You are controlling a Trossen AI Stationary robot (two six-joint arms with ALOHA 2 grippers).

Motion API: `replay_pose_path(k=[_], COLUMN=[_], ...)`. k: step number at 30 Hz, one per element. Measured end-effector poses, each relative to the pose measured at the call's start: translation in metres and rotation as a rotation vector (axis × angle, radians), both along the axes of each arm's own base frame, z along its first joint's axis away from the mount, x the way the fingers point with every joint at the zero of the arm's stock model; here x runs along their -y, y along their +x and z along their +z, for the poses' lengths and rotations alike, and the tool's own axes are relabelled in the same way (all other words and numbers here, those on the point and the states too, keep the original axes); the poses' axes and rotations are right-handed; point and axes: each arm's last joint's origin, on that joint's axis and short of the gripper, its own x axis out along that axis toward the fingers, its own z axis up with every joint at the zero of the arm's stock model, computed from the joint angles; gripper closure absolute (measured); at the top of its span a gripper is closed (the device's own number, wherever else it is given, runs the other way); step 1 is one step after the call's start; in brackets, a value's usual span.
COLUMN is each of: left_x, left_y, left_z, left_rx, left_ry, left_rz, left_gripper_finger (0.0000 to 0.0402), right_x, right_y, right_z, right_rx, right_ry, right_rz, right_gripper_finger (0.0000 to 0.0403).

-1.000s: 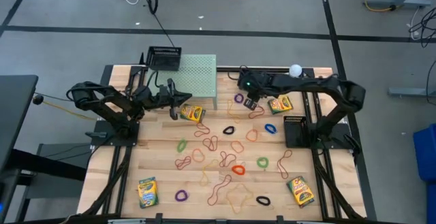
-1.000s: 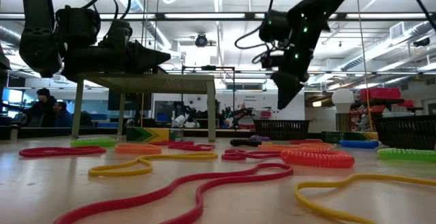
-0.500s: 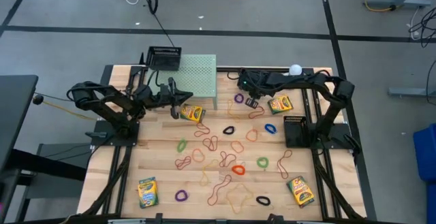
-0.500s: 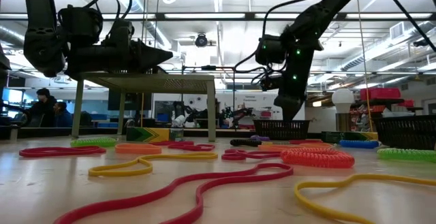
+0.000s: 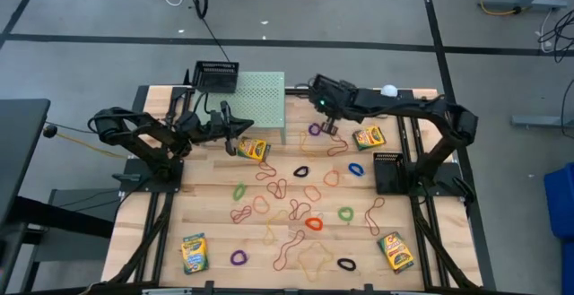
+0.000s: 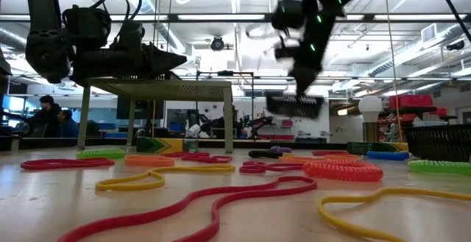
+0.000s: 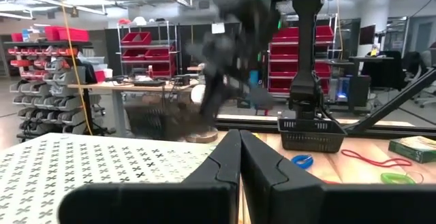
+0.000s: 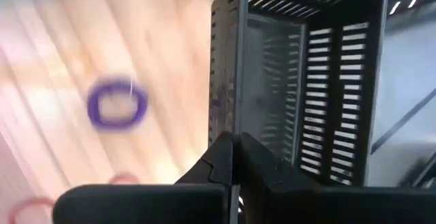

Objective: Pick & Place Office Desk Supplies
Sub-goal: Put the top black bin on the shelf

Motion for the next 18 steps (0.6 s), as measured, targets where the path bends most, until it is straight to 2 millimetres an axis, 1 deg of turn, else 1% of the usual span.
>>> replay_pose_path(k=[3, 5, 7, 9, 11, 15, 18], left_x=[0.0, 0.0, -0.001, -0.001, -0.002, -0.003, -0.003], left_y=[0.0, 0.0, 0.001, 0.003, 0.004, 0.006, 0.006], left_z=[0.0, 0.0, 0.001, 0.003, 0.005, 0.006, 0.005], left_rx=[-0.002, -0.003, 0.0, 0.007, 0.013, 0.009, 0.004], left_ry=[0.013, 0.022, 0.025, 0.029, 0.032, 0.032, 0.041], left_rz=[0.003, 0.005, 0.005, 0.005, 0.004, -0.006, -0.021], left_gripper_finger=[0.0394, 0.0394, 0.0394, 0.0394, 0.0394, 0.0394, 0.0394], right_x=[0.003, 0.008, 0.013, 0.018, 0.024, 0.035, 0.04], right_y=[0.017, 0.029, 0.042, 0.057, 0.074, 0.107, 0.121], right_z=[0.043, 0.065, 0.082, 0.093, 0.095, 0.079, 0.07], right_rx=[0.084, 0.133, 0.152, 0.174, 0.173, 0.114, 0.075], right_ry=[-0.094, -0.141, -0.18, -0.202, -0.209, -0.18, -0.168], right_rz=[0.069, 0.107, 0.152, 0.202, 0.257, 0.348, 0.375], right_gripper_finger=[0.0394, 0.0394, 0.0394, 0.0394, 0.0394, 0.0394, 0.0392])
